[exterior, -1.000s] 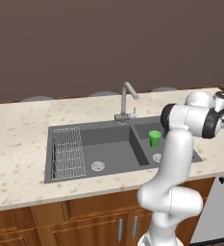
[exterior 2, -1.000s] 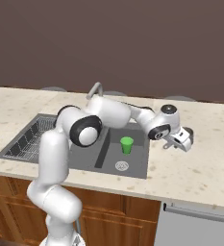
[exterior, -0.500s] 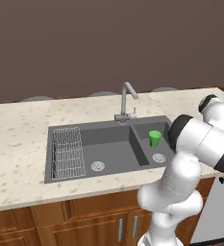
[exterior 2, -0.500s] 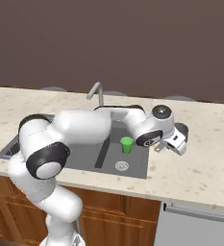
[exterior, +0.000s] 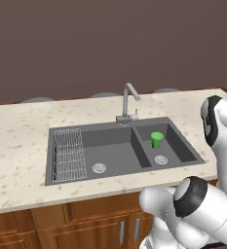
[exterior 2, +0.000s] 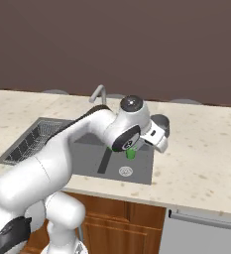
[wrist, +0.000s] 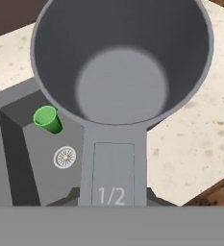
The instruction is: Move any existing items from the left basin to the right basin for drying. Then move the measuring cup from the counter to the left basin of the sink for washing.
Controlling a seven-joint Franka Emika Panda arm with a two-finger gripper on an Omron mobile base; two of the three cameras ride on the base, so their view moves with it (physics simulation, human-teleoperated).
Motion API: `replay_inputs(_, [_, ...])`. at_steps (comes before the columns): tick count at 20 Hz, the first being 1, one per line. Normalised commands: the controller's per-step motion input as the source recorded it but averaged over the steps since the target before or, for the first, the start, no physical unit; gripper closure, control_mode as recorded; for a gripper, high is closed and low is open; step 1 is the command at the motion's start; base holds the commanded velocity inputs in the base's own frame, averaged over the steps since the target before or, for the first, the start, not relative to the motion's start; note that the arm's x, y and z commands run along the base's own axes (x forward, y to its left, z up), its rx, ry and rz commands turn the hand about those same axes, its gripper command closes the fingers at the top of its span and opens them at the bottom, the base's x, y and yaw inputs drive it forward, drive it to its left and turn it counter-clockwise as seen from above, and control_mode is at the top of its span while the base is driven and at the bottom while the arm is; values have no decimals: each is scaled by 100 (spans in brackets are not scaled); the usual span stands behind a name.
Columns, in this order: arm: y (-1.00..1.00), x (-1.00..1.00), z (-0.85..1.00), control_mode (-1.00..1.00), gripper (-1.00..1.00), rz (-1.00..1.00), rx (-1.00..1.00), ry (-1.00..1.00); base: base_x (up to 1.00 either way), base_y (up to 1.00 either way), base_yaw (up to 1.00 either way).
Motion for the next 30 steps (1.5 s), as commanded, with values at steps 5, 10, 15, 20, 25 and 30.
replay_inputs(5, [90,-19,64,-100,100,16,-2,11,0,0,0])
replay_inputs(10, [60,0,30,-100,100,23,0,18,0,0,0])
replay_inputs(15, [55,0,15,-100,100,22,0,20,0,0,0])
replay_inputs(20, [55,-2,0,-100,100,20,0,15,0,0,0])
replay_inputs(25, [52,0,0,-100,100,22,0,10,0,0,0])
replay_inputs(30, [42,-1,-1,-100,100,27,0,7,0,0,0])
